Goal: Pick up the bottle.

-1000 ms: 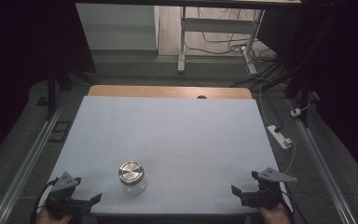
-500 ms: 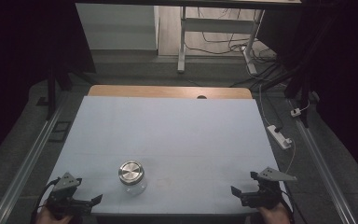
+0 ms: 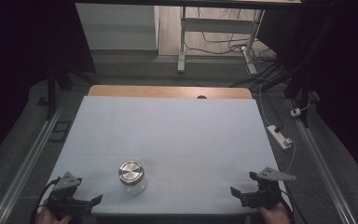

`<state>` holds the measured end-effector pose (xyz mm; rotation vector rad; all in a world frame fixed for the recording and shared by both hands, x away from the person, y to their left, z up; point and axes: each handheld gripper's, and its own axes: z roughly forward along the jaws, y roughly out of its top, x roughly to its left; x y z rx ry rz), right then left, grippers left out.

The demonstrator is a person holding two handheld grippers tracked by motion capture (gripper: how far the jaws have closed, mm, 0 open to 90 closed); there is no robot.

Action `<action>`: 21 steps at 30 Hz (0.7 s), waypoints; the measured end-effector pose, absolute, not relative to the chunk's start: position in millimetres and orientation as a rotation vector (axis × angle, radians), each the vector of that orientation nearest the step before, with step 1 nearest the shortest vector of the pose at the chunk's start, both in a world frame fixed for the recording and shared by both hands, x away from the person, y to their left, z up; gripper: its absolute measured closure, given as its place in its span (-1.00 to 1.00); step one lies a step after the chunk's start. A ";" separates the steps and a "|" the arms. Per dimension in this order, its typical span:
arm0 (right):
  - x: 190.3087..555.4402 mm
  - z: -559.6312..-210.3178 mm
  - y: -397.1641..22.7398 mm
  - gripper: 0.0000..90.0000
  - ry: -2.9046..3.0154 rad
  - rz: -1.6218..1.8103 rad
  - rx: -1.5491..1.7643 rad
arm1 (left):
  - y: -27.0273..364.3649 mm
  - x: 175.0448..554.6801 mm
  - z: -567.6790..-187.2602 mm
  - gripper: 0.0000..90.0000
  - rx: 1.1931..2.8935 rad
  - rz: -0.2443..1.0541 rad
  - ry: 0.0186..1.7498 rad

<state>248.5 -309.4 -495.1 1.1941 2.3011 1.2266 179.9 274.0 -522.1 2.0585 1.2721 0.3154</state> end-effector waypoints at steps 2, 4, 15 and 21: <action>248.8 -495.1 -309.6 -1.00 2.302 1.228 1.197 | 273.5 180.4 -521.5 -1.00 2.059 0.307 1.267; 248.8 -495.2 -309.3 -1.00 2.303 1.225 1.197 | 272.8 181.2 -520.7 -1.00 2.058 0.310 1.244; 249.4 -495.4 -309.6 -1.00 2.304 1.226 1.209 | 270.8 185.4 -517.6 -0.99 2.048 0.290 1.135; 249.5 -495.6 -308.6 -1.00 2.313 1.215 1.201 | 267.4 190.3 -517.7 -1.00 2.035 0.245 1.116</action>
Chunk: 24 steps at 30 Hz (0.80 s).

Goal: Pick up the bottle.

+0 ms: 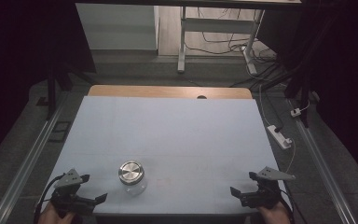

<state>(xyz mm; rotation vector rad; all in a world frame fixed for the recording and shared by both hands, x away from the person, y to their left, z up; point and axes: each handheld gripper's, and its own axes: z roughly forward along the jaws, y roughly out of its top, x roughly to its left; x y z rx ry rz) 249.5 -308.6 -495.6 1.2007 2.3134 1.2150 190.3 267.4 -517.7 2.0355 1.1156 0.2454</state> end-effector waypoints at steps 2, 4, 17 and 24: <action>249.5 -495.7 -308.3 -1.00 2.315 1.216 1.198 | 264.2 192.1 -517.4 -1.00 2.036 0.238 1.100; 249.7 -495.8 -308.0 -1.00 2.318 1.210 1.195 | 260.5 193.5 -517.1 -1.00 2.038 0.242 1.085; 249.5 -495.8 -306.0 -1.00 2.341 1.202 1.168 | 237.0 203.3 -514.4 -1.00 2.048 0.244 1.025; 249.0 -495.7 -305.4 -1.00 2.354 1.211 1.148 | 229.5 210.3 -515.4 -1.00 2.046 0.212 1.012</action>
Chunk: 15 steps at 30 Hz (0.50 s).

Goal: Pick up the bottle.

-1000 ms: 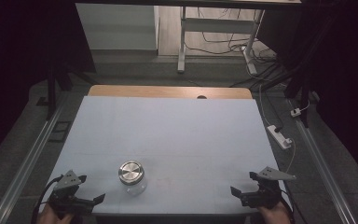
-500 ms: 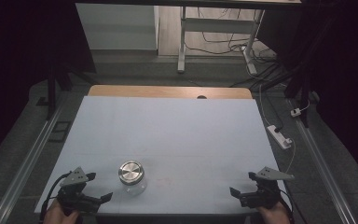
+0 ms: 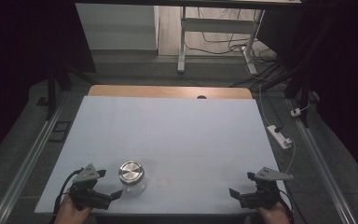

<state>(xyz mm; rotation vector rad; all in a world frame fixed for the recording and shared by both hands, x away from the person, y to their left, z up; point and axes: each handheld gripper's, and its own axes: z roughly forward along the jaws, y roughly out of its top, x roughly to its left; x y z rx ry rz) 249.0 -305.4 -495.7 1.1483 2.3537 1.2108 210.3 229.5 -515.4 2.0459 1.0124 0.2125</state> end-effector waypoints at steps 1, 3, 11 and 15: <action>249.0 -495.7 -305.4 -1.00 2.354 1.211 1.148 | 228.1 212.3 -515.8 -1.00 2.050 0.202 1.001; 248.9 -495.8 -304.6 -1.00 2.362 1.205 1.131 | 221.8 217.4 -517.3 -1.00 2.062 0.191 0.980; 249.2 -495.9 -304.2 -1.00 2.367 1.202 1.133 | 204.6 232.5 -523.5 -1.00 2.109 0.169 0.900; 249.3 -495.9 -303.9 -1.00 2.370 1.199 1.132 | 196.5 237.3 -525.8 -1.00 2.136 0.183 0.873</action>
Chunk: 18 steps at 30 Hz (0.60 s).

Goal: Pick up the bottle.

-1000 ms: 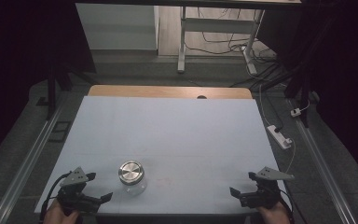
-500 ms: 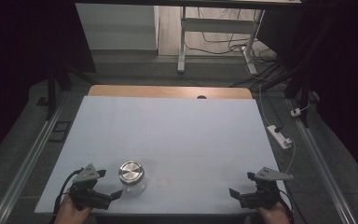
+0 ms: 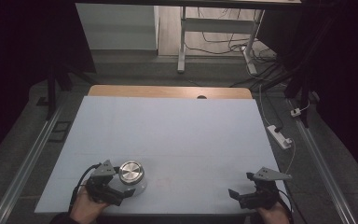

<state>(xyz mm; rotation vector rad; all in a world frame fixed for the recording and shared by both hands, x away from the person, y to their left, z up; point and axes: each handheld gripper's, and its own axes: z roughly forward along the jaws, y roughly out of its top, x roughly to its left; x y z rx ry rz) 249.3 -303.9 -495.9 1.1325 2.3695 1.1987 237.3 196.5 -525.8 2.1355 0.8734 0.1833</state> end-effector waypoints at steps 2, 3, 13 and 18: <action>249.4 -495.9 -303.9 -1.00 2.369 1.199 1.132 | 194.9 238.3 -526.2 -1.00 2.138 0.181 0.866; 249.5 -496.0 -303.9 -1.00 2.369 1.201 1.132 | 192.6 240.9 -526.8 -1.00 2.144 0.180 0.850; 249.9 -496.0 -303.5 -1.00 2.371 1.196 1.132 | 183.1 247.3 -529.4 -0.92 2.179 0.201 0.789; 249.8 -495.9 -303.4 -1.00 2.372 1.197 1.131 | 181.7 248.1 -529.9 -0.80 2.189 0.198 0.766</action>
